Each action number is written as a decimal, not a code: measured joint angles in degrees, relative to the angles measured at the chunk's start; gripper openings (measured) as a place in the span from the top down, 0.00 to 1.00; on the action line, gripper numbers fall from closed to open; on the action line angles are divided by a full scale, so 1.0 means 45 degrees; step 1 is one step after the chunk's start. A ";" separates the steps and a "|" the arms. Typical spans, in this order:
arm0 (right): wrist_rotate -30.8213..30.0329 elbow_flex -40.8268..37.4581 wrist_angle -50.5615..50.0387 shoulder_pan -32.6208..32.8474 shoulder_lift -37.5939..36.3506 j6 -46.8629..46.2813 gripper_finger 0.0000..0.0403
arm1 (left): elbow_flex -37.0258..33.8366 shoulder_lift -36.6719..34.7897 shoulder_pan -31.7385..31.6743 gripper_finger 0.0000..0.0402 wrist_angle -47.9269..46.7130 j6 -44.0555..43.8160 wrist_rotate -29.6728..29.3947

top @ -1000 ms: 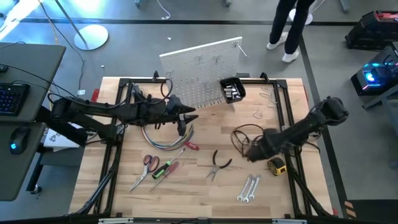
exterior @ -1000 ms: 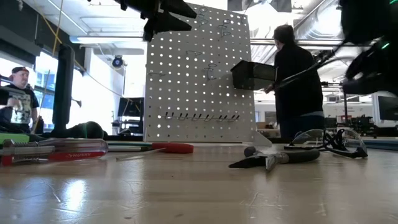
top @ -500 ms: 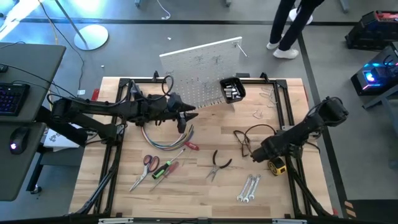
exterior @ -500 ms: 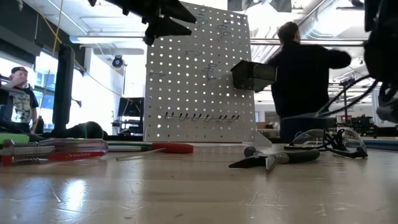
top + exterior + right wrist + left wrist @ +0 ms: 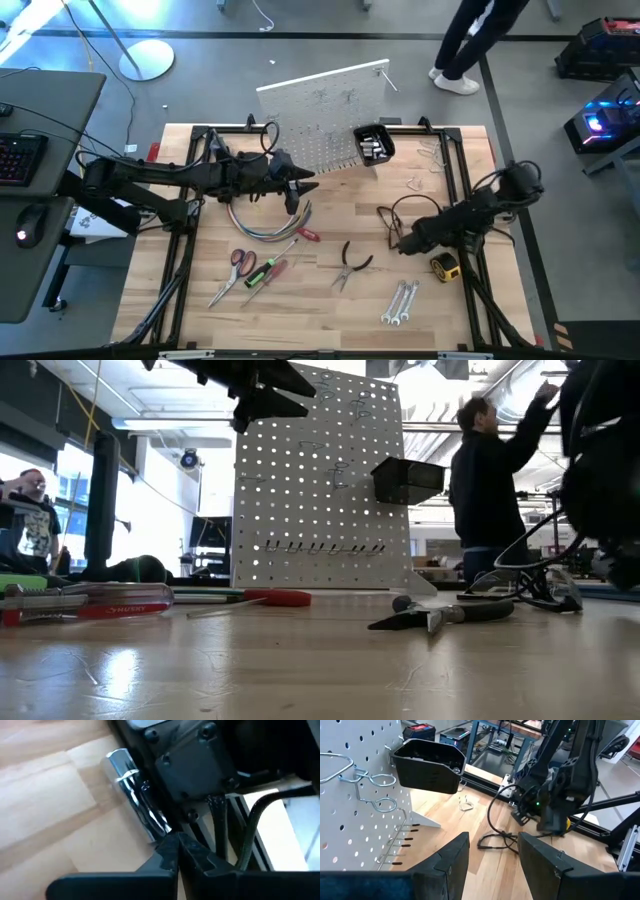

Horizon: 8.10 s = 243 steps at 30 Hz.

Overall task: Hang tools onto peg board
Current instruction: Put the socket into the black bin on the peg board

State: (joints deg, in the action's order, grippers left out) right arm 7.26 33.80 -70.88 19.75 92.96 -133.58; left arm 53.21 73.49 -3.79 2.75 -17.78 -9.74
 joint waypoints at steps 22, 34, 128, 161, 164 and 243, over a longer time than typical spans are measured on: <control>-0.4419 0.3536 -0.2825 -0.0963 0.1298 0.2322 1.00 | 0.0000 0.0015 0.0000 0.59 -0.0349 -0.0345 -0.0204; -0.5058 0.2020 -0.1452 -0.2955 0.1714 0.1733 1.00 | 0.0004 0.0015 0.0000 0.59 -0.0352 -0.0345 -0.0216; -0.1130 0.2353 0.2137 0.0057 -0.0397 0.1132 1.00 | 0.0000 0.0704 0.0170 0.59 -0.2276 -0.0686 0.1658; 0.0078 0.1018 -0.1049 -0.0108 0.0351 0.1063 1.00 | 0.0010 0.0690 -0.0068 0.59 -0.1672 -0.0695 0.1049; 0.0072 0.0167 0.0402 -0.0237 0.0351 0.1115 1.00 | 0.0008 0.0695 -0.0073 0.59 -0.1676 -0.0591 0.1044; -0.1879 0.2156 0.8746 -0.0822 -0.0810 0.0752 0.55 | 0.0000 0.0695 0.1370 0.59 -0.4276 -0.1059 0.1715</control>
State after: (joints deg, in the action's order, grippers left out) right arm -1.19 43.50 -31.53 16.05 89.32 -130.19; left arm 53.21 76.62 2.37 -16.49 -22.55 -2.02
